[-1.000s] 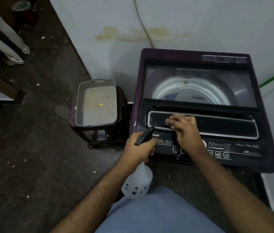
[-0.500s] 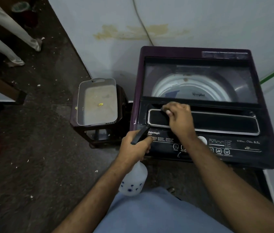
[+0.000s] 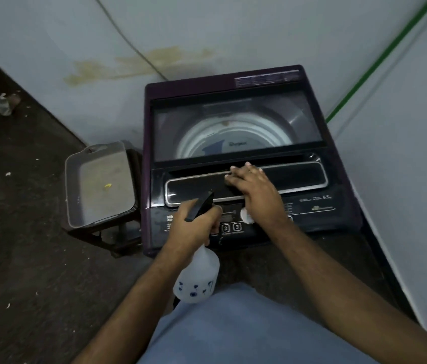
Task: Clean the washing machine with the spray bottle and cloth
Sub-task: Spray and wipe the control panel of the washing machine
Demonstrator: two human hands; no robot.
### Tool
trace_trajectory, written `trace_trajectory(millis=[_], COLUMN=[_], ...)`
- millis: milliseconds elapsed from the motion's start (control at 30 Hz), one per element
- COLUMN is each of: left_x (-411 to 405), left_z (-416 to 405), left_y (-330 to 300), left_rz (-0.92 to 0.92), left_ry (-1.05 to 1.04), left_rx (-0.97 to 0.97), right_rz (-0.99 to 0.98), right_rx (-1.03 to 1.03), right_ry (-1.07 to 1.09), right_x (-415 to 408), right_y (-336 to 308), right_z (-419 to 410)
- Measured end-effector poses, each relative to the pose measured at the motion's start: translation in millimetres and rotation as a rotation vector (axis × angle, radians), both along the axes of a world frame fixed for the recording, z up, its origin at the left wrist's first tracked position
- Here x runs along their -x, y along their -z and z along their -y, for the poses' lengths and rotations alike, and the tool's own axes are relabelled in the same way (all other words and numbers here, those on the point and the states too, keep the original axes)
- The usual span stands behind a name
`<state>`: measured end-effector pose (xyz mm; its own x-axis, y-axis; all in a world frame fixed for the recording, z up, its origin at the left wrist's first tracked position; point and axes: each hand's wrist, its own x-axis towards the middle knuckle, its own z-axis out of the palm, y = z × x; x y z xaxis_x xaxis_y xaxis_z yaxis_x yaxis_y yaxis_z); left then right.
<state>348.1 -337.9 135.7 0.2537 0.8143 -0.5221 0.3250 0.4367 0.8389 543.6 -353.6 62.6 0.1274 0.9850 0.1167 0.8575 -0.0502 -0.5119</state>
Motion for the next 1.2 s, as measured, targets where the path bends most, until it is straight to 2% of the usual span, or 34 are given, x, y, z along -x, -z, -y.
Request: trace_trajectory(millis=[167,300,400,533,667,933,1200], left_x=[-46,-77,-89,-88,-72,10,81], left_z=[15,27,31,32,26,-1,-26], left_y=[0,1,0,-4,-12,-14,-2], left_rz=[0.014,0.009,0.009,0.007,0.000,0.002,-0.037], left_ry=[0.039,0.129,0.201,0.205,0.210,0.050,-0.011], left_rx=[0.051,0.061,0.070,0.072,0.031,0.035,-0.015], right_rz=[-0.002,-0.084,-0.135,-0.064,-0.008,0.127,0.077], right_rx=[0.050,0.052,0.012,0.043,0.056,0.033,0.123], right_ry=[0.169,0.333,0.466,0.574,0.493,0.296,-0.054], right_x=[-88,-133,-125,-72,-24,55,158], right_y=[-6,-8,-3,6,-2,0,-4], right_z=[16,36,54,59,35,-38,-89])
